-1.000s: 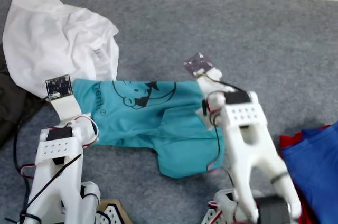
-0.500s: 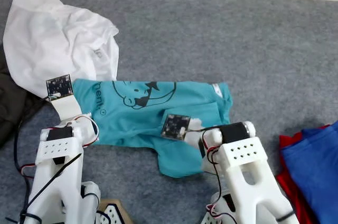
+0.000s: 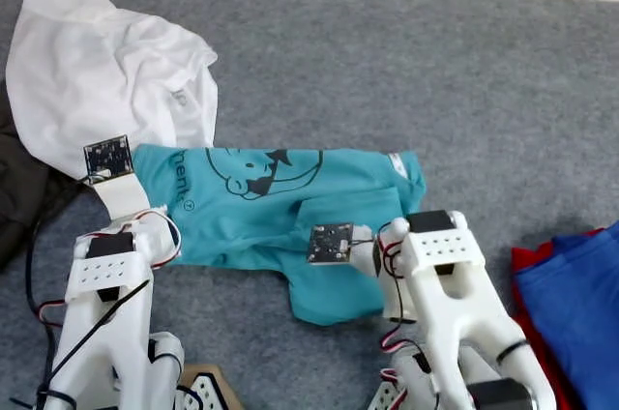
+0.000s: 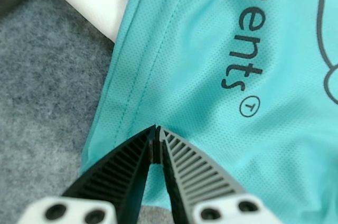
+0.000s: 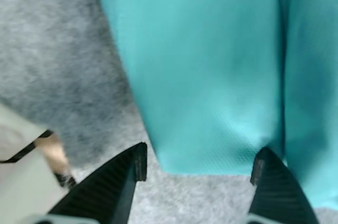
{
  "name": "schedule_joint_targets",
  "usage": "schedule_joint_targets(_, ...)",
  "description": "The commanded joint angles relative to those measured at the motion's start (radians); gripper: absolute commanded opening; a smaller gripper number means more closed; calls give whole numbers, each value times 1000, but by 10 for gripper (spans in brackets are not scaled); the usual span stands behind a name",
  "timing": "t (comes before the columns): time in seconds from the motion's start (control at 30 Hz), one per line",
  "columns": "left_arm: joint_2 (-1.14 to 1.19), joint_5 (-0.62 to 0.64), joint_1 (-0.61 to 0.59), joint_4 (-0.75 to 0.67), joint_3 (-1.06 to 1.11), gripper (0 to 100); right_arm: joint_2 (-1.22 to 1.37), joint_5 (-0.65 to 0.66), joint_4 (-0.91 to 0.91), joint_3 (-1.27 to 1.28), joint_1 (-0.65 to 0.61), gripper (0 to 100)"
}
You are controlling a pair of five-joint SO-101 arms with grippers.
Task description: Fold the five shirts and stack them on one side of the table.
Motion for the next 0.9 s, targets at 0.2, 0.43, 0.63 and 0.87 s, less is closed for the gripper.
schedule_joint_targets(0.2,-7,2,10,-18,-5,14,111,20,-116,-21,-5,180)
schedule_joint_targets(0.43,-7,2,10,-18,-5,14,-24,-38,-107,-21,-2,13)
schedule_joint_targets(0.63,-7,2,10,-18,-5,14,-229,-71,-105,-21,-2,7)
schedule_joint_targets(0.87,-7,2,12,-18,-5,14,-205,-112,-105,-102,-2,7)
